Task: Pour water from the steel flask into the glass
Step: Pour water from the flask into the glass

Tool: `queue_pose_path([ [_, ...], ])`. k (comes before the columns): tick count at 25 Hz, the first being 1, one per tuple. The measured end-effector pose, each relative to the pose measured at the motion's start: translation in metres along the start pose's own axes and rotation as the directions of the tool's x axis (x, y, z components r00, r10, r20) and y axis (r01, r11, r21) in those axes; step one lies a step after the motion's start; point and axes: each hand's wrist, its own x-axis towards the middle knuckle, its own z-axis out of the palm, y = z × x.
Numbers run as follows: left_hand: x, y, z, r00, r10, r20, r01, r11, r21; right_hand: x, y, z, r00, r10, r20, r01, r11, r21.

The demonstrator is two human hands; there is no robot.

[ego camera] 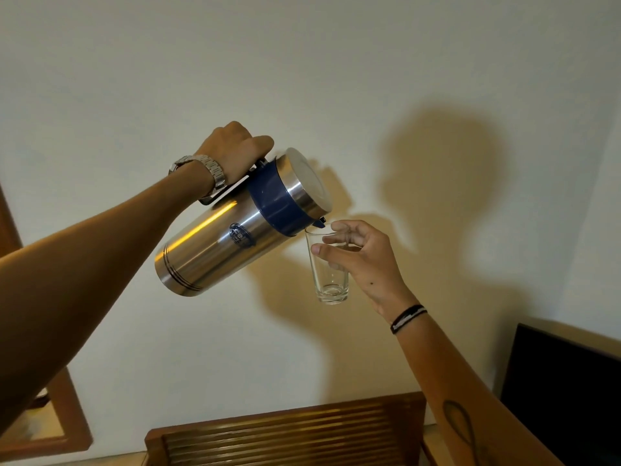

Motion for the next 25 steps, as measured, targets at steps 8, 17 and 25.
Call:
queue_pose_path([
  [8,0.009,0.016,-0.010,0.991,0.023,0.134,-0.019,0.999,-0.036,0.002,0.001,0.004,1.000,-0.013,0.001,0.013,1.000,-0.011],
  [17,0.025,0.015,-0.014,0.991,-0.010,0.132,-0.007,0.992,0.128,0.000,0.000,0.010,1.000,-0.029,0.005,0.029,1.000,-0.004],
  [25,0.028,0.031,-0.018,0.965,0.049,0.256,-0.102,0.975,0.198,-0.001,0.006,0.014,1.000,-0.024,0.010,0.024,1.000,-0.004],
])
